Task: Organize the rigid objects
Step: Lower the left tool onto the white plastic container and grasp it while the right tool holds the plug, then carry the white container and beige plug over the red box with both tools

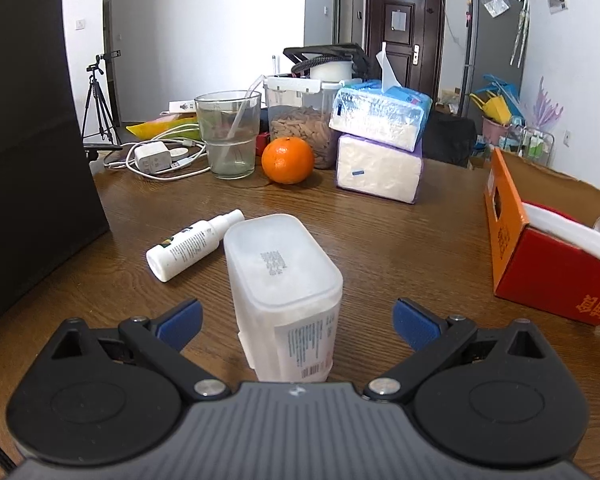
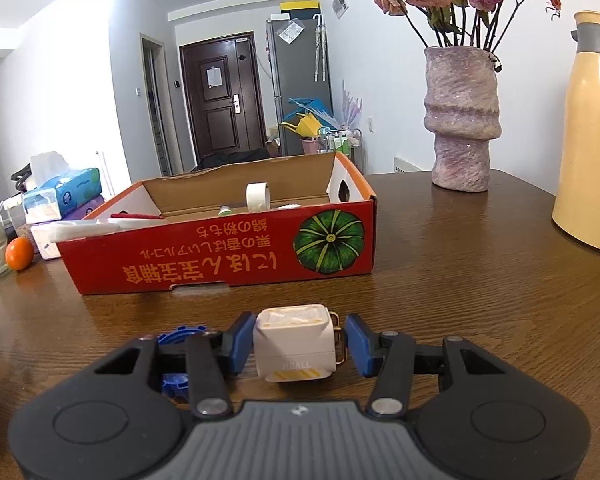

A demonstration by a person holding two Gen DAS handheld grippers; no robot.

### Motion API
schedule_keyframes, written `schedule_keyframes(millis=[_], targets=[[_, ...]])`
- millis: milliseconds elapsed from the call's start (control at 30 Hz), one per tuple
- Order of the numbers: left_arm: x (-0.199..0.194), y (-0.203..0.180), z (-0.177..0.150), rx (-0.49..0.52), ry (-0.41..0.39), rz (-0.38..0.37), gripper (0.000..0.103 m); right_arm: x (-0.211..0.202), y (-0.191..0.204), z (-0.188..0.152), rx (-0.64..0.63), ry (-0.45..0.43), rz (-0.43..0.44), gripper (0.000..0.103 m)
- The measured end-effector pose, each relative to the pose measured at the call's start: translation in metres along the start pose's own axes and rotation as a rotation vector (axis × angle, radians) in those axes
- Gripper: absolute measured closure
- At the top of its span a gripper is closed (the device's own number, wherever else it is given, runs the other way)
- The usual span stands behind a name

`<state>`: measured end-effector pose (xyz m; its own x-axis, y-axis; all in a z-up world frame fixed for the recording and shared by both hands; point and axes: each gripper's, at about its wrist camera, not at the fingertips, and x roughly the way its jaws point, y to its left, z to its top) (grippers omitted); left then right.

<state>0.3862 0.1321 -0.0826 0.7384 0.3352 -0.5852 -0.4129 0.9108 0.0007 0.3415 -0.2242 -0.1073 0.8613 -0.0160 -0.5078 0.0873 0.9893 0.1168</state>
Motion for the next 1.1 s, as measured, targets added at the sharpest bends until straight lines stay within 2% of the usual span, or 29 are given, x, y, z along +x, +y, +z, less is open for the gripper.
schedule_keyframes(millis=[167, 267, 333, 433, 1100], targets=[[0.003, 0.0, 0.001, 0.009, -0.022, 0.035, 0.001, -0.001, -0.002, 0.0, 0.009, -0.007, -0.008, 0.054], [0.005, 0.002, 0.0, 0.008, -0.005, 0.025, 0.022, -0.002, -0.002, 0.0, 0.01, -0.012, -0.009, 0.054], [0.009, 0.002, -0.001, 0.015, 0.019, 0.023, 0.05, -0.003, -0.002, 0.0, 0.013, -0.017, -0.01, 0.054], [0.011, 0.005, -0.001, 0.008, 0.037, 0.01, 0.06, -0.005, -0.003, 0.0, 0.017, -0.023, -0.008, 0.054], [0.001, 0.006, -0.002, 0.023, 0.008, 0.01, 0.06, -0.018, -0.004, 0.001, 0.022, -0.061, 0.018, 0.054]])
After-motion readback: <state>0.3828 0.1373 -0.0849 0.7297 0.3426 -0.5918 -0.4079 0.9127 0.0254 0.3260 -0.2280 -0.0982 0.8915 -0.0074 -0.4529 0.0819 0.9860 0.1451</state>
